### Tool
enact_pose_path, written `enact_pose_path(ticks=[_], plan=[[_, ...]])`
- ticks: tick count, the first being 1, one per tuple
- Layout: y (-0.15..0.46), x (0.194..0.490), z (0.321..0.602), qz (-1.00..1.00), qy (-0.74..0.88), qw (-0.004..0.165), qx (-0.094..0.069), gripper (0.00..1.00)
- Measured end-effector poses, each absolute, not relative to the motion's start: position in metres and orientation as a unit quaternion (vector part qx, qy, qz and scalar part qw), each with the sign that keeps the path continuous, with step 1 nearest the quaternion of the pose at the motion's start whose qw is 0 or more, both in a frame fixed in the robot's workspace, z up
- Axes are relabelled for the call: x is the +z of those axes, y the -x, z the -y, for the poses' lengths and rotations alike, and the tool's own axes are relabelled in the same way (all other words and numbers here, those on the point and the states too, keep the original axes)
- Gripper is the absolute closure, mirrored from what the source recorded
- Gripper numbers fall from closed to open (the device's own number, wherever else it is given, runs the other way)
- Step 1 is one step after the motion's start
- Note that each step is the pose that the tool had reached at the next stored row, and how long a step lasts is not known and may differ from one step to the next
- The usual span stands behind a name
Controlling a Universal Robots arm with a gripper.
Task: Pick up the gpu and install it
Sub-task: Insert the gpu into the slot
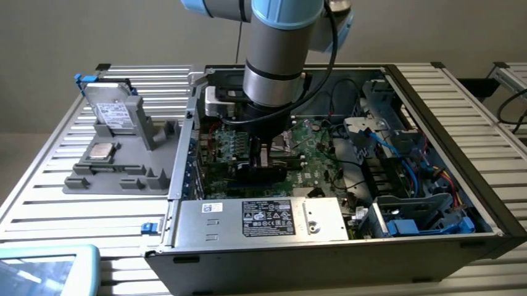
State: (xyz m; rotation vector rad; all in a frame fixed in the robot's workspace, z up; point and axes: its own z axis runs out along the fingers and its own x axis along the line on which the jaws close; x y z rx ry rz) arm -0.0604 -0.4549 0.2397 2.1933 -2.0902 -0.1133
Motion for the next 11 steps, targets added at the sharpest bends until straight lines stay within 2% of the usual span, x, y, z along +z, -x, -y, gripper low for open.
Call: enact_pose_path(ticks=[11], plan=[[0.0612,0.2392,0.4549,0.688,-0.723,0.055,-0.037,0.73]])
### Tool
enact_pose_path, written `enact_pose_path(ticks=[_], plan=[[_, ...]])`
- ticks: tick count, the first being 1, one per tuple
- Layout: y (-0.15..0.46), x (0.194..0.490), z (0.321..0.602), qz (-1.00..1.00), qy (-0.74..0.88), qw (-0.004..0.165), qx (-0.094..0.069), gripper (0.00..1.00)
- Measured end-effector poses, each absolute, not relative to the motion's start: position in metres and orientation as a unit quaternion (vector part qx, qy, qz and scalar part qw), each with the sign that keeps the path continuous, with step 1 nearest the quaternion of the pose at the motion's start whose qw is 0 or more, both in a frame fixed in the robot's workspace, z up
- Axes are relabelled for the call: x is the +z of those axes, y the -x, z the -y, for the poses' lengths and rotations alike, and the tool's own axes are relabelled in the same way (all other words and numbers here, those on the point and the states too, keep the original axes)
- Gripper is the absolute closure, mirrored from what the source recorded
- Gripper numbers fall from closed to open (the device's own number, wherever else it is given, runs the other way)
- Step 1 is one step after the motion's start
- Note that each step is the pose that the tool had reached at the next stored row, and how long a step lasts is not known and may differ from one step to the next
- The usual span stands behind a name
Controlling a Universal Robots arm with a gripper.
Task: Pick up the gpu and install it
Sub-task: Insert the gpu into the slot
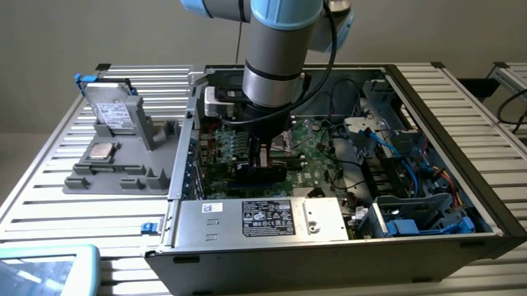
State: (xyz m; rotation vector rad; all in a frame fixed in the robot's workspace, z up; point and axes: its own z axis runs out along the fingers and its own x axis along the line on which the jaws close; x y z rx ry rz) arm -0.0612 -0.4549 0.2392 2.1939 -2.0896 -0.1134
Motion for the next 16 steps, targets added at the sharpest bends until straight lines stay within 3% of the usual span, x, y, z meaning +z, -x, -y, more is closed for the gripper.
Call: enact_pose_path(ticks=[16], plan=[[0.0612,0.2381,0.4550,0.688,-0.723,0.055,-0.037,0.73]])
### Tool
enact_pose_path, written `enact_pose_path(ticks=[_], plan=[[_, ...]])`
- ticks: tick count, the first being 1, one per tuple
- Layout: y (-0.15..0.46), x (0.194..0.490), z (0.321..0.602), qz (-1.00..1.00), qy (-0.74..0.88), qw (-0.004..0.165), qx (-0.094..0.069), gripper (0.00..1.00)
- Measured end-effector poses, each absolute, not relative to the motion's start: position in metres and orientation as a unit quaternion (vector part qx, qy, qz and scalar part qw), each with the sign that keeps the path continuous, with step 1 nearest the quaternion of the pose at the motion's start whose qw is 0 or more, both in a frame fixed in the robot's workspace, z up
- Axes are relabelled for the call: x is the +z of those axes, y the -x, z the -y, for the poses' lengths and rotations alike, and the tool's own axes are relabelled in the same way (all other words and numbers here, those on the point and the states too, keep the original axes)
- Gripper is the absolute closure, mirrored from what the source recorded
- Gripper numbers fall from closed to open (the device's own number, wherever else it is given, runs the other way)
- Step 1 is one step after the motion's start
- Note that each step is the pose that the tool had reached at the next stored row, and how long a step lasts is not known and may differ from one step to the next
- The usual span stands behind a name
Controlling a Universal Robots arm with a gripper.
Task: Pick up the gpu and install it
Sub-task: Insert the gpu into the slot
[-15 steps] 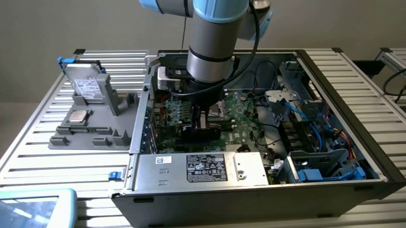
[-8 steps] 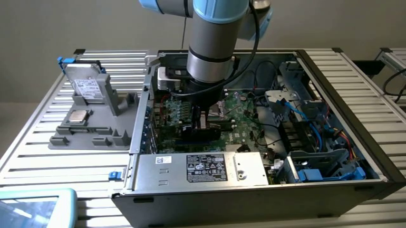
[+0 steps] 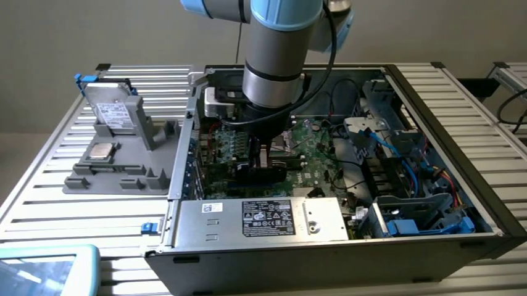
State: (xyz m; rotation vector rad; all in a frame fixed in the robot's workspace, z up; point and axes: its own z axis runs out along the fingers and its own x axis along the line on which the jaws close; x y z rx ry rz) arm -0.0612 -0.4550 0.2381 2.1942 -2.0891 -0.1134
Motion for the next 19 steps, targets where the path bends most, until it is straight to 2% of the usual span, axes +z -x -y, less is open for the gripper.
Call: enact_pose_path(ticks=[19], plan=[[0.0613,0.2371,0.4550,0.688,-0.722,0.055,-0.037,0.73]])
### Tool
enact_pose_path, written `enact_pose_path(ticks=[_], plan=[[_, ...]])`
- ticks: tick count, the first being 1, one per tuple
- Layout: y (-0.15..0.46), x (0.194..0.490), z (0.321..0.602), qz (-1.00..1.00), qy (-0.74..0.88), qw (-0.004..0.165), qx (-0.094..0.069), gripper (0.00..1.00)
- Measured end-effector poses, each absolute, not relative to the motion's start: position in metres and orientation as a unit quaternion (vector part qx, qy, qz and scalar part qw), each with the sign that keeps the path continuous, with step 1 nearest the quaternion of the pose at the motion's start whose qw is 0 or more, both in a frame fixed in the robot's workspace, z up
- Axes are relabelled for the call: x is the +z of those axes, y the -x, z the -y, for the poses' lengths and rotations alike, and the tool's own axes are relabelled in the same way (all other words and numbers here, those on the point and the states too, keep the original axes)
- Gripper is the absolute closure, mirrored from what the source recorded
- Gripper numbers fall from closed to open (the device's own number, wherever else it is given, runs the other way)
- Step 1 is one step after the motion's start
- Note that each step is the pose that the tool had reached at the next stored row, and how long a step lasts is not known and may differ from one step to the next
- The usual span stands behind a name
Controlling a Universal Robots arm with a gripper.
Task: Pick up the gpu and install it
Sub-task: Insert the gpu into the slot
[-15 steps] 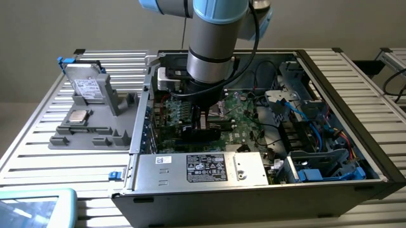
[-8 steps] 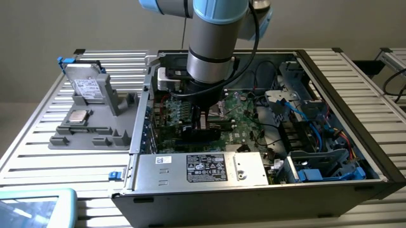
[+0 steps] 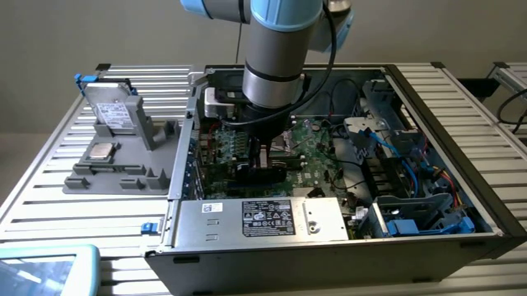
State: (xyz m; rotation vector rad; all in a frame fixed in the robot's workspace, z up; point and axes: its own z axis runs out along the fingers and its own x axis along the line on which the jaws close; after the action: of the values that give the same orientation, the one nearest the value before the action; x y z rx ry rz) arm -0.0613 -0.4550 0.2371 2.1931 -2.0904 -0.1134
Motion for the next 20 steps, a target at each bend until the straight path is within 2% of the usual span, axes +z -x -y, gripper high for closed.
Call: enact_pose_path(ticks=[9,13,14,15,16,17,18,20], plan=[[0.0613,0.2371,0.4550,0.688,-0.722,0.055,-0.037,0.73],[0.0618,0.2386,0.4550,0.689,-0.722,0.055,-0.037,0.70],[0.0614,0.2391,0.4550,0.689,-0.722,0.055,-0.037,0.63],[0.0613,0.2396,0.4550,0.689,-0.722,0.055,-0.037,0.63],[0.0613,0.2400,0.4550,0.688,-0.722,0.054,-0.037,0.51],[0.0613,0.2407,0.4550,0.688,-0.722,0.054,-0.037,0.51],[0.0613,0.2414,0.4550,0.689,-0.722,0.054,-0.037,0.45],[0.0613,0.2432,0.4550,0.689,-0.722,0.053,-0.036,0.45]])
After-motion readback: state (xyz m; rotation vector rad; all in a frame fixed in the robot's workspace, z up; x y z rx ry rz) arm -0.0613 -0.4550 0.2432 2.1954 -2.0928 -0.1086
